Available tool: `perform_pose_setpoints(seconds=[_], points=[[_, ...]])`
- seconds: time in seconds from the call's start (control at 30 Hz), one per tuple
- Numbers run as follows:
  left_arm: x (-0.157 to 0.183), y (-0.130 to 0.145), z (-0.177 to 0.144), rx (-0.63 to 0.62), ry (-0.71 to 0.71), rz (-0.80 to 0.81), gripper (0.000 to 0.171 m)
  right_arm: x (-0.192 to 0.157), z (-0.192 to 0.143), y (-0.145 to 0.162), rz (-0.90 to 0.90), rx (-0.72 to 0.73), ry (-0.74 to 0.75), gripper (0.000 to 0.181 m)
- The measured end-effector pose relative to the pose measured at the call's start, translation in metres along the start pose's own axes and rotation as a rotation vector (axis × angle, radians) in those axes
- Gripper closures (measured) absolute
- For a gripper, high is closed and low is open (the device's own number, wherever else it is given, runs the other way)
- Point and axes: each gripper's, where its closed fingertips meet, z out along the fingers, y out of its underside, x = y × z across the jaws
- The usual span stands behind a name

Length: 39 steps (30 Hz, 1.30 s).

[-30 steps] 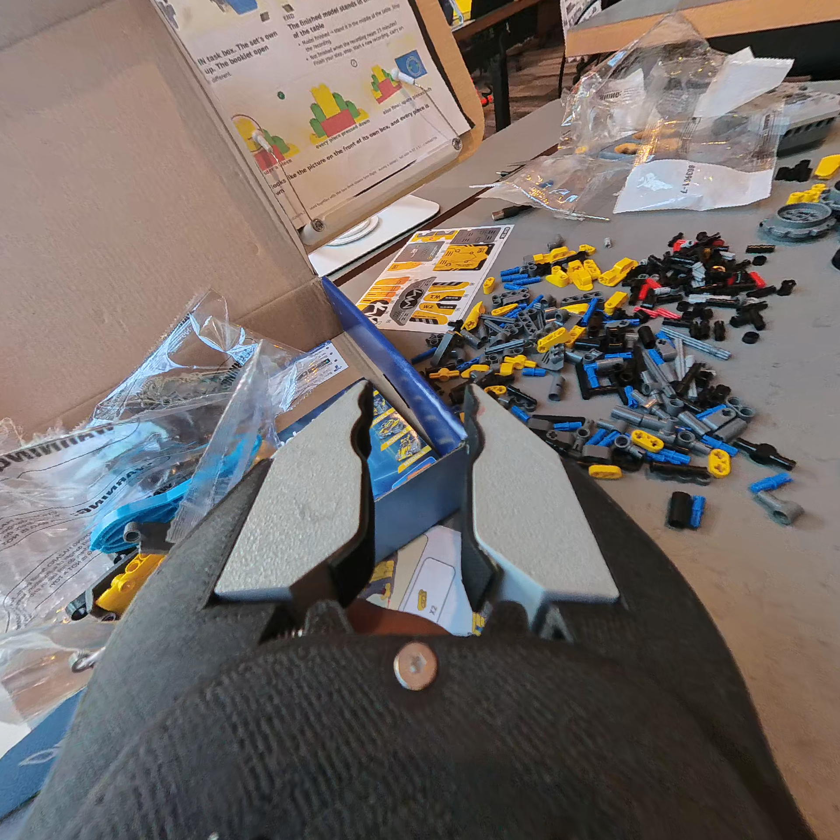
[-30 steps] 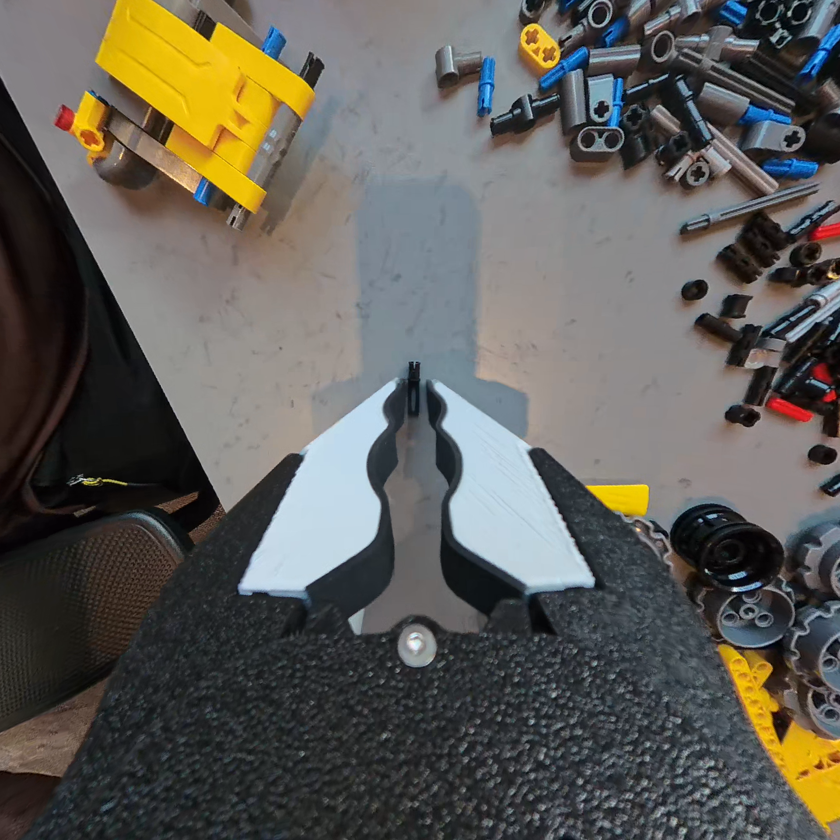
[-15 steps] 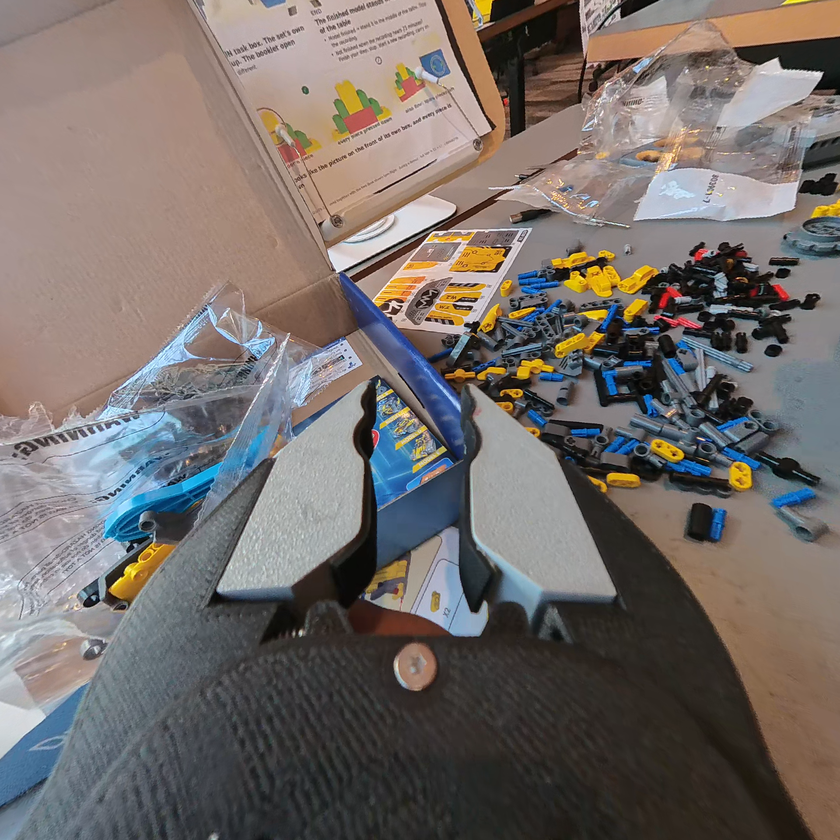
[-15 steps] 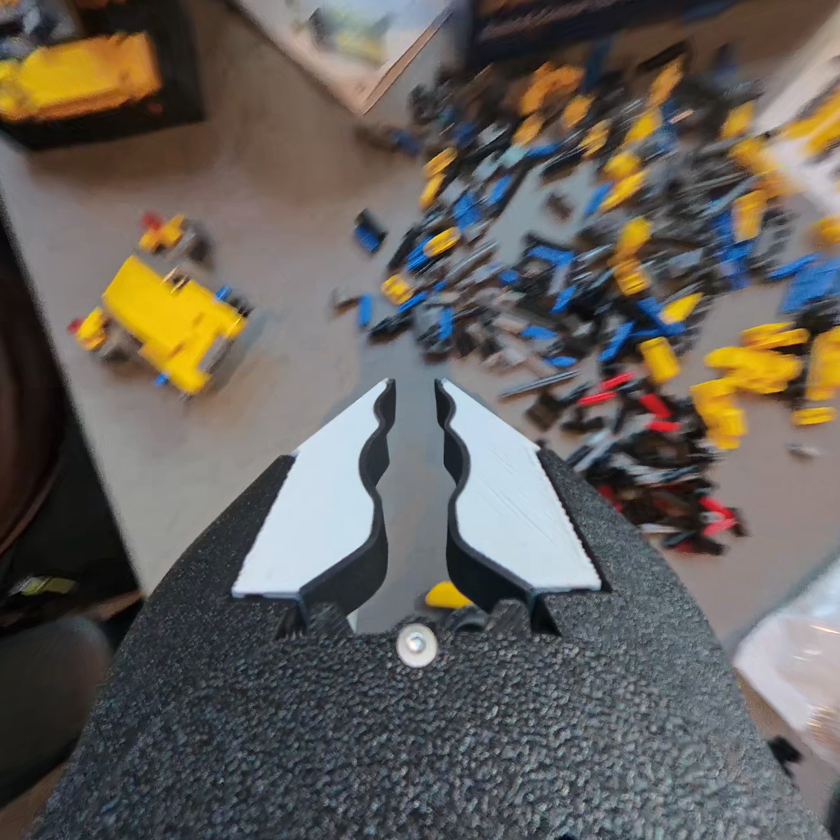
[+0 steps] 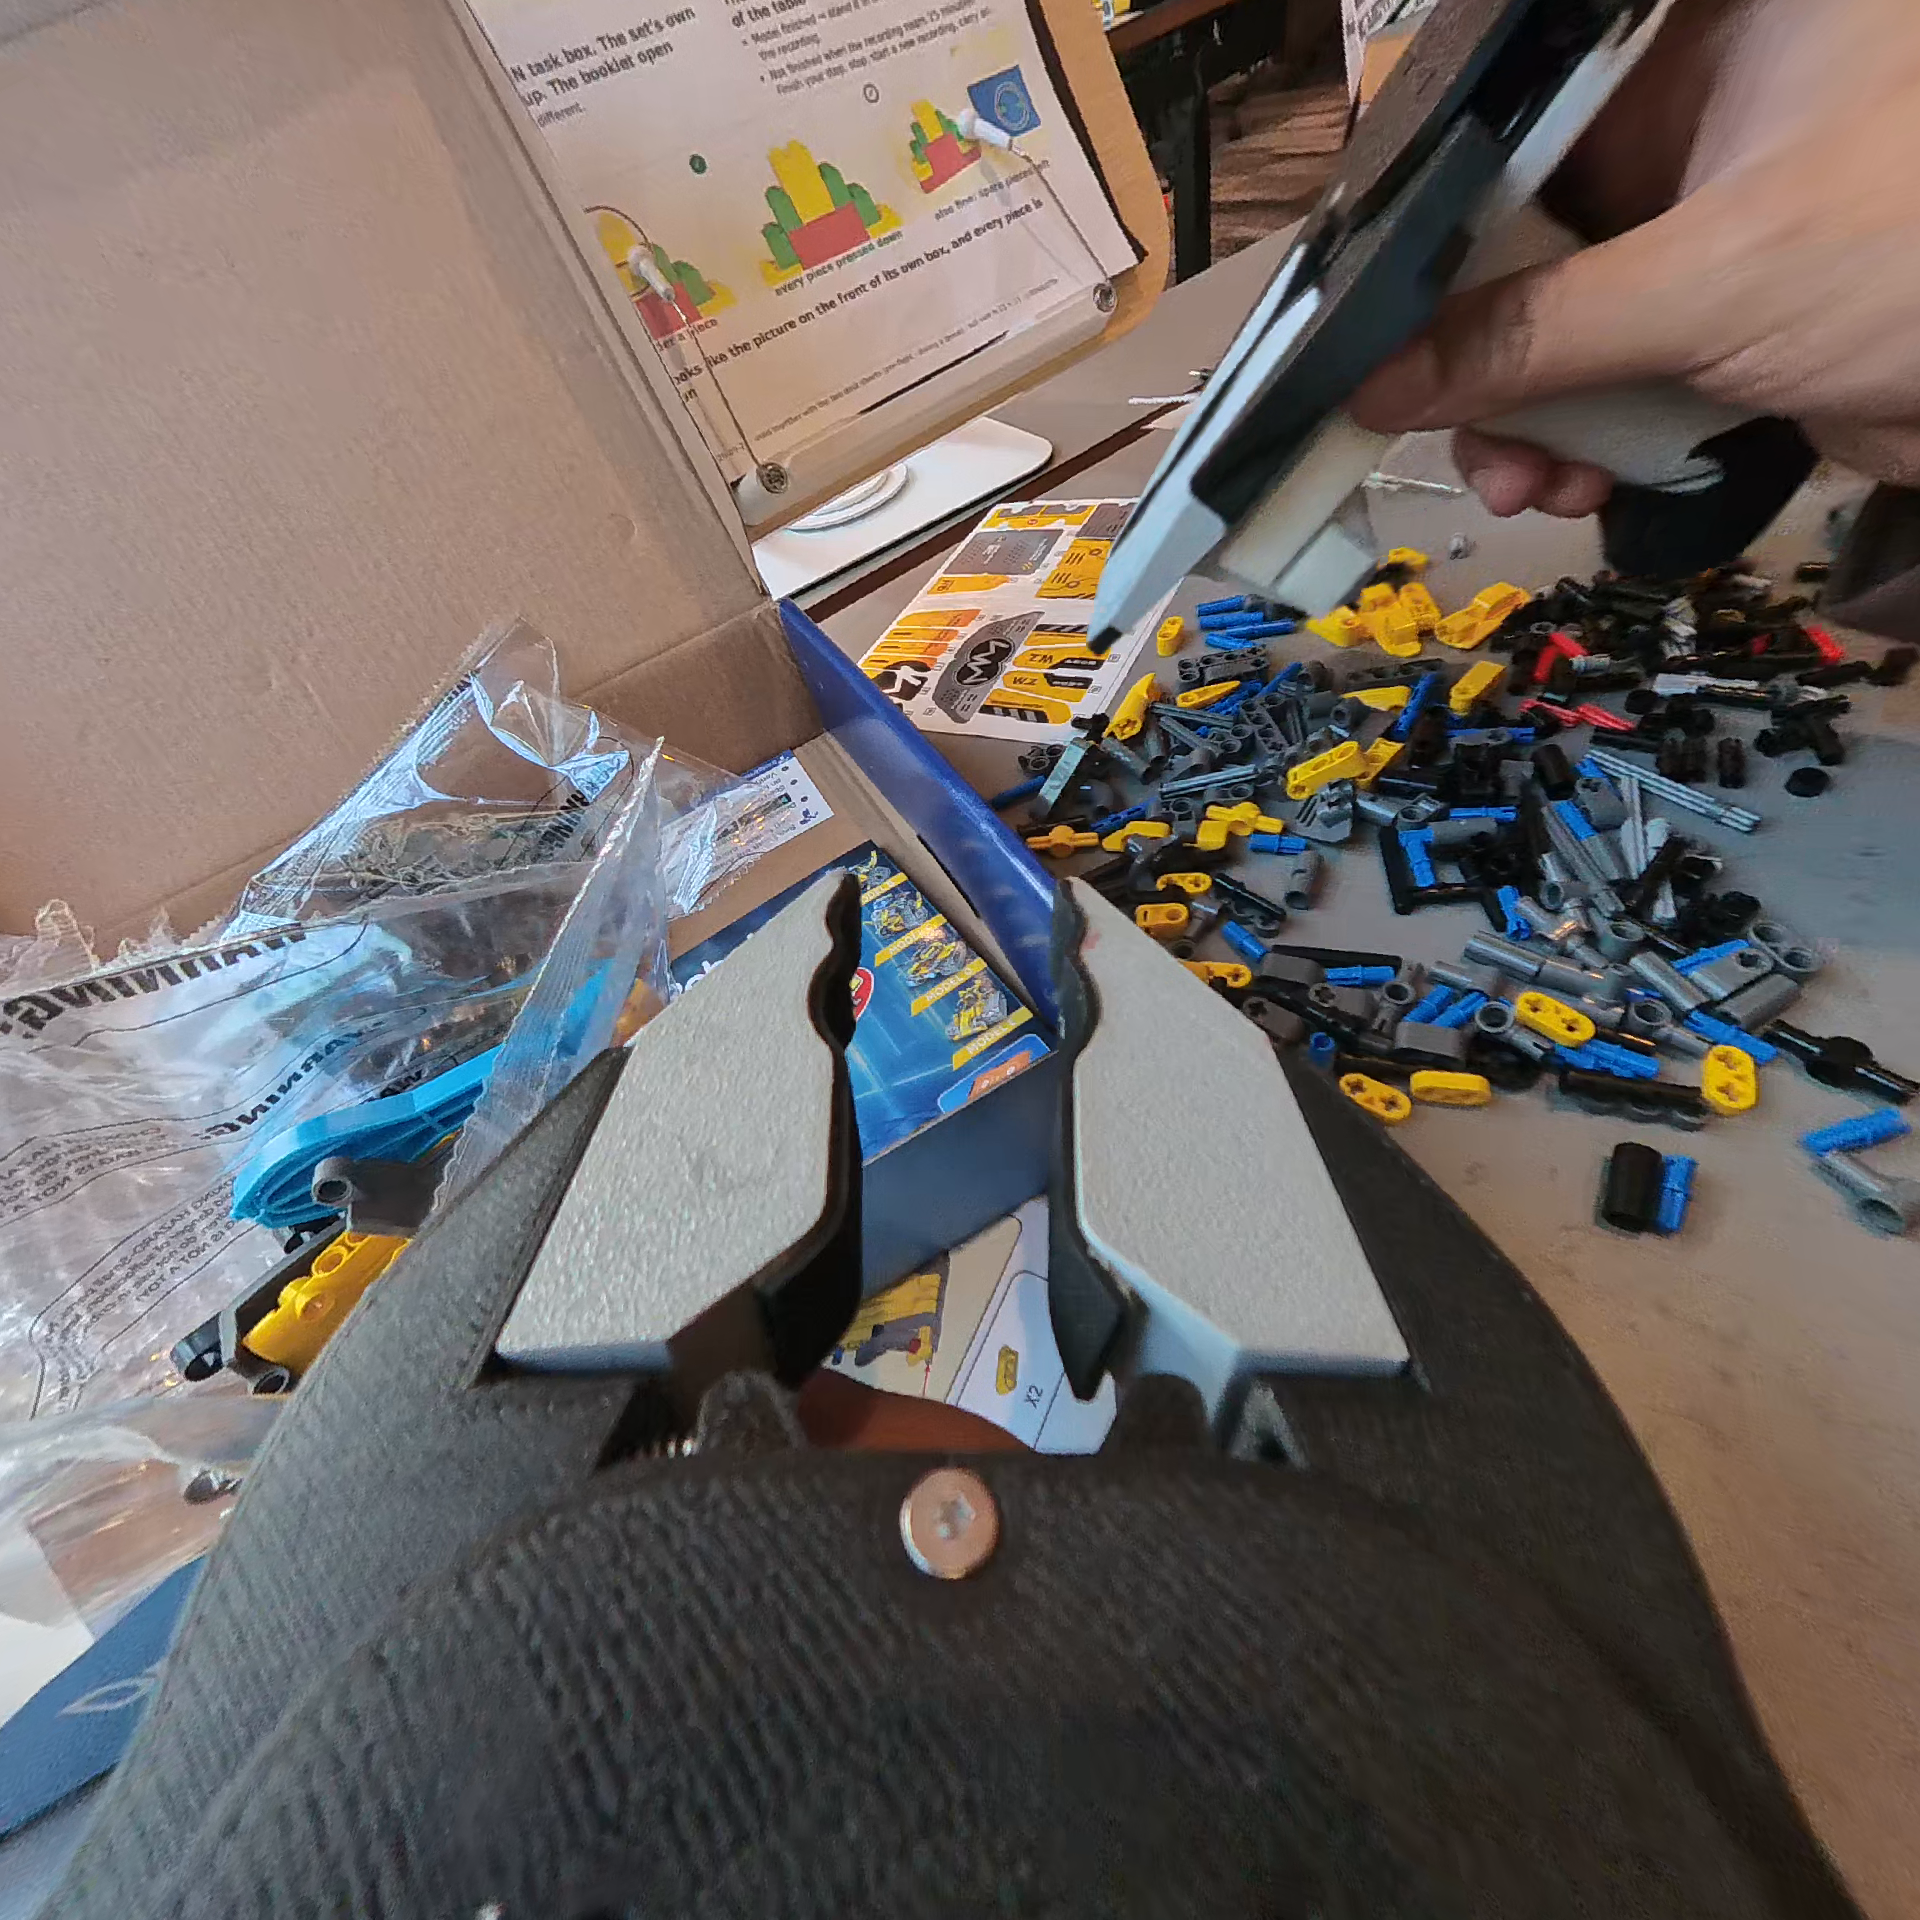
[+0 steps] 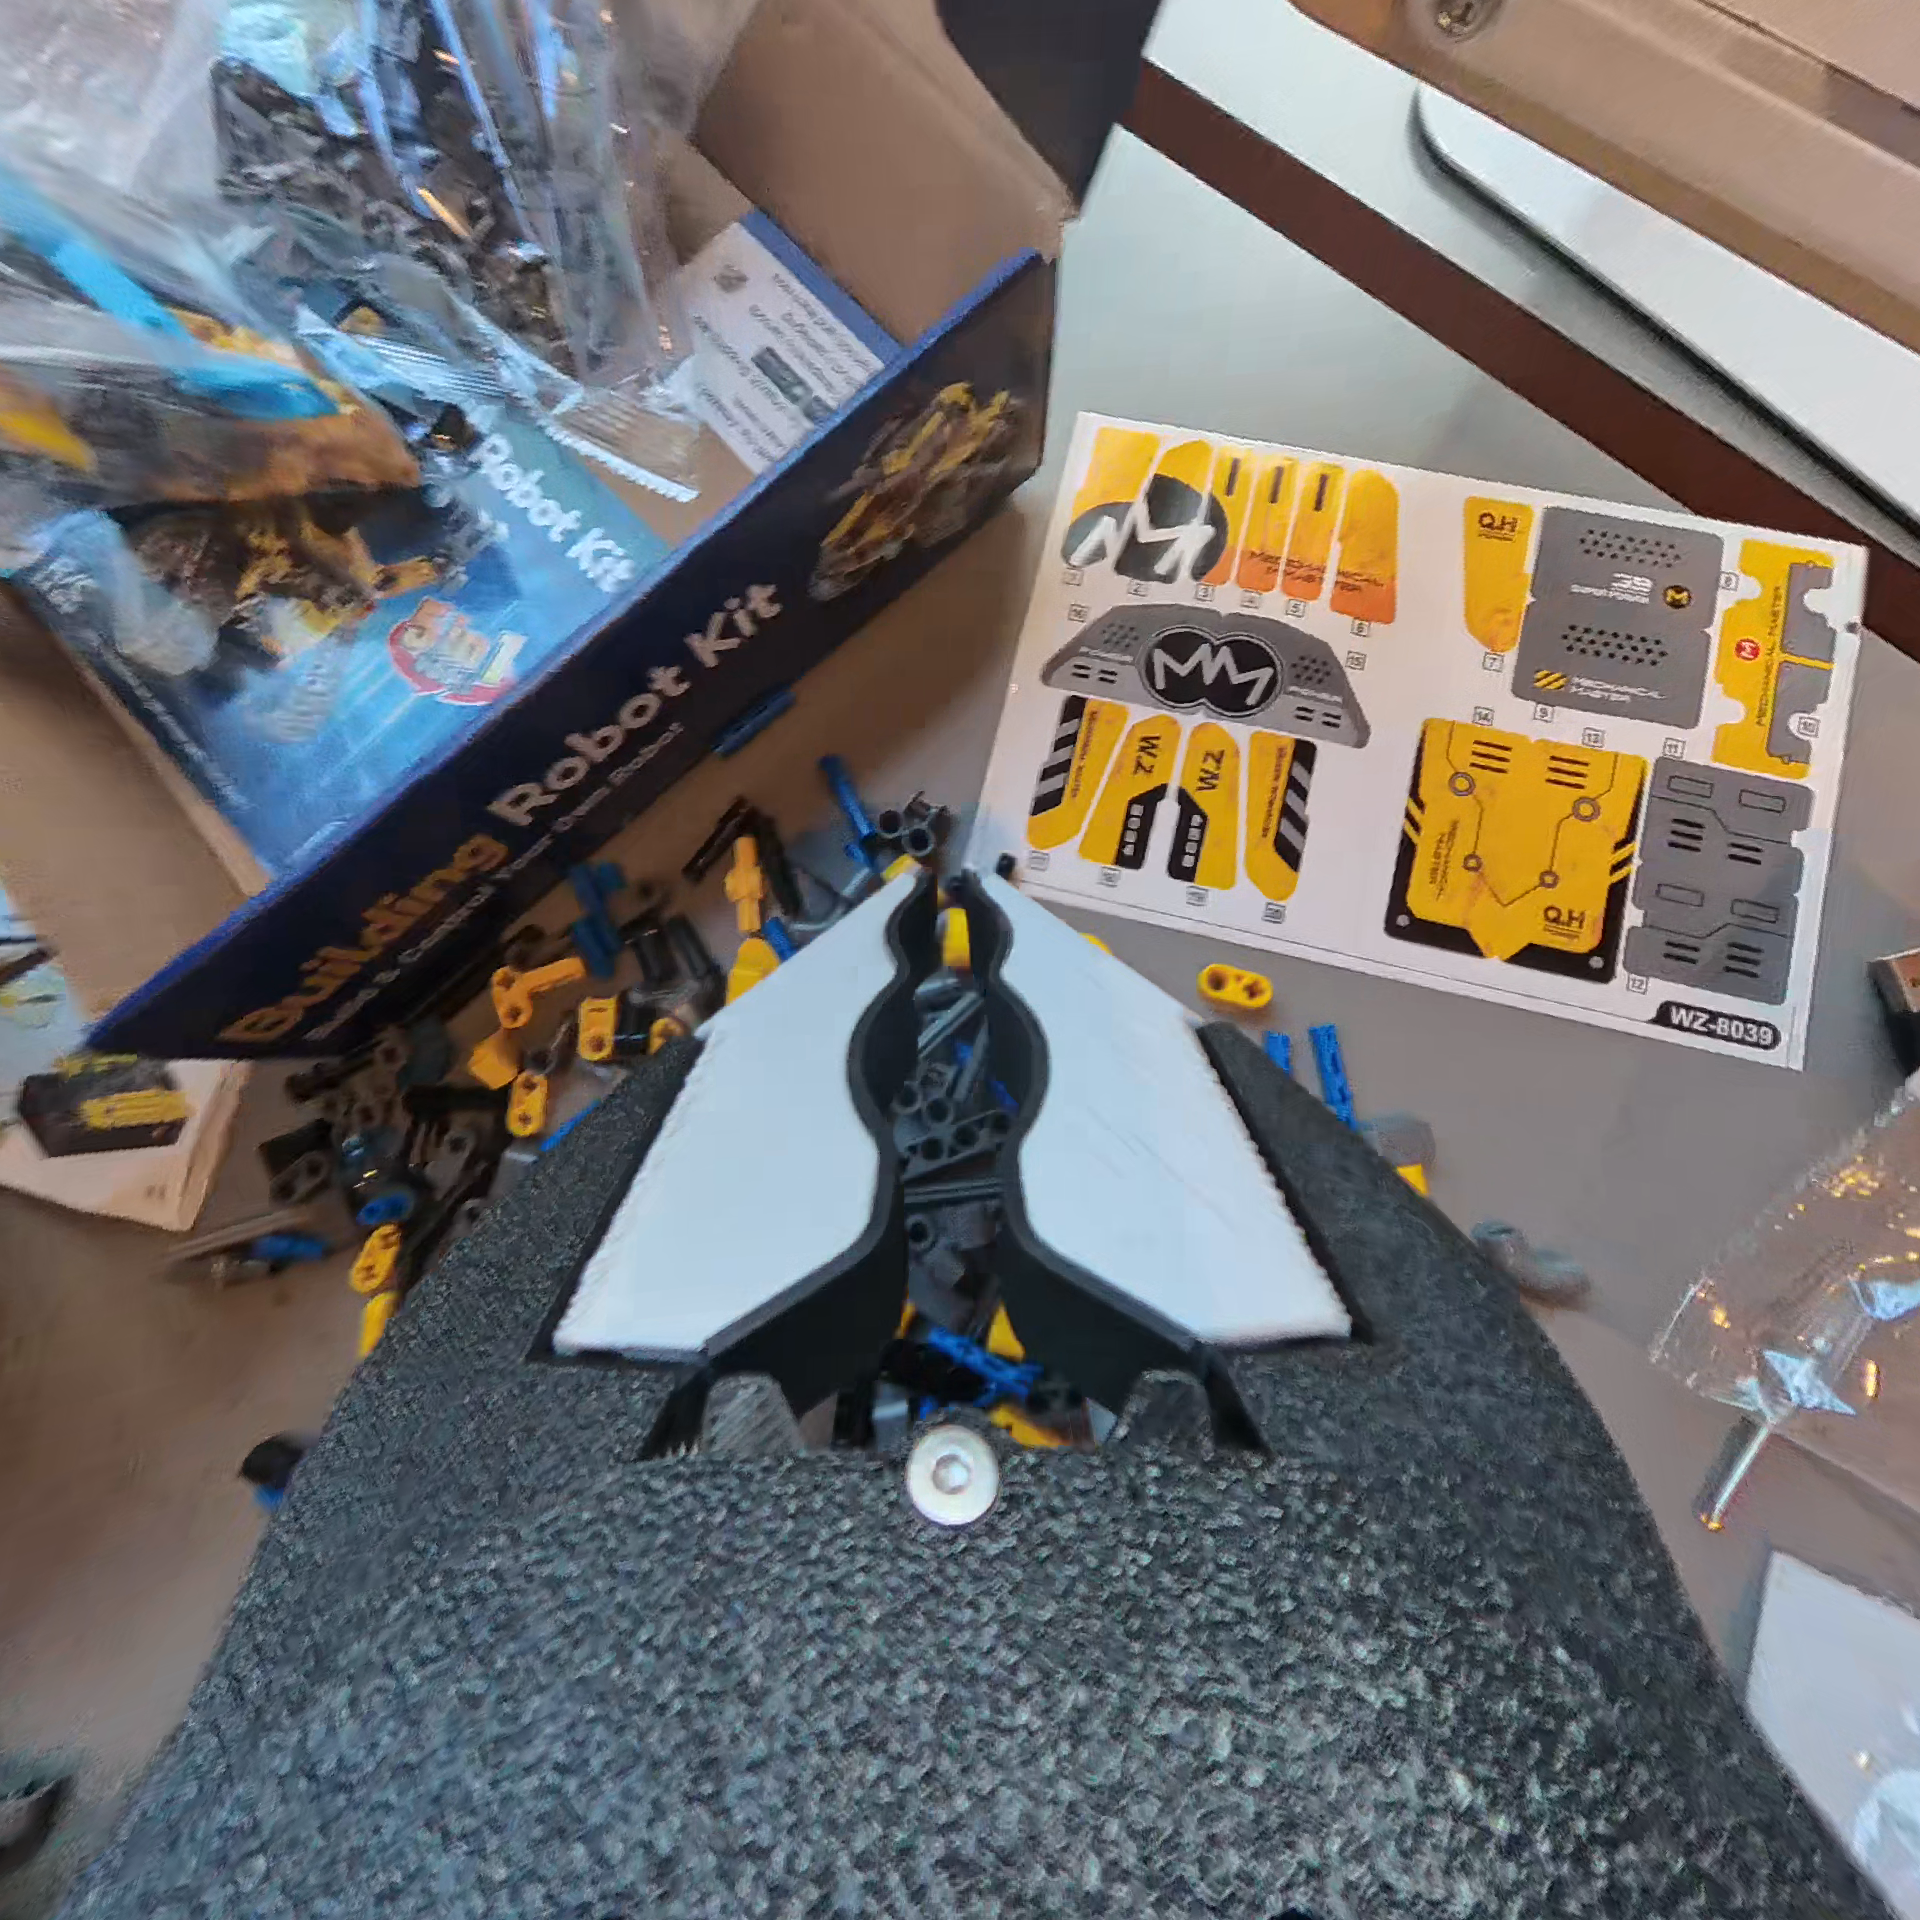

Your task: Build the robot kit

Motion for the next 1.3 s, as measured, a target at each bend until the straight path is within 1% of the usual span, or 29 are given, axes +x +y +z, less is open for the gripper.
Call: perform_pose_setpoints(seconds=[0.07,0.13,0.17,0.3,0.4,0.47,0.57,0.67,0.77,0.83,0.87,0.93,1.07,1.13,1.17,1.2,1.3], points=[[0.001,0.001,0.001,-0.003,0.002,0.003,0.138,0.012,0.008,0.007,0.009,-0.015,0.043,0.178],[0.002,0.003,0.002,-0.011,0.008,0.002,0.138,0.017,0.013,0.016,0.015,-0.037,0.046,0.179],[0.002,0.004,0.003,-0.014,0.011,0.001,0.138,0.019,0.014,0.018,0.026,-0.026,0.054,0.181],[0.005,0.007,0.005,-0.024,0.017,0.005,0.138,0.015,0.019,0.027,0.039,-0.018,0.029,0.181],[0.005,0.007,0.005,-0.024,0.013,0.015,0.138,0.003,0.02,0.028,0.028,-0.028,-0.025,0.181],[0.005,0.007,0.005,-0.024,0.012,0.013,0.138,-0.005,0.017,0.032,0.023,-0.043,-0.055,0.181],[0.004,0.006,0.004,-0.023,0.014,0.008,0.138,-0.003,0.007,0.035,0.003,-0.031,-0.017,0.181],[0.005,0.006,0.003,-0.021,0.018,0.013,0.138,0.001,-0.009,0.029,0.037,0.037,0.005,0.181],[0.007,0.005,0.003,-0.017,0.018,0.019,0.138,-0.004,-0.019,0.026,0.059,0.083,-0.026,0.177],[0.006,0.005,0.003,-0.019,0.017,0.021,0.138,-0.02,-0.018,0.026,0.038,0.093,-0.1,0.176],[0.006,0.006,0.004,-0.021,0.016,0.02,0.138,-0.03,-0.016,0.027,0.022,0.089,-0.134,0.172],[0.005,0.008,0.005,-0.027,0.017,0.016,0.137,-0.041,-0.012,0.03,-0.009,0.073,-0.15,0.16],[0.005,0.008,0.004,-0.027,0.017,0.015,0.138,-0.055,-0.002,0.038,-0.095,0.016,-0.145,0.15],[0.005,0.007,0.004,-0.023,0.019,0.013,0.138,-0.049,0.004,0.046,-0.125,-0.03,-0.094,0.153],[0.005,0.007,0.004,-0.023,0.019,0.012,0.138,-0.046,0.007,0.051,-0.136,-0.058,-0.076,0.16],[0.005,0.008,0.004,-0.026,0.018,0.012,0.138,-0.048,0.007,0.051,-0.136,-0.053,-0.087,0.165],[0.005,0.009,0.005,-0.031,0.021,0.012,0.138,-0.04,0.004,0.051,-0.128,-0.053,-0.053,0.165]])
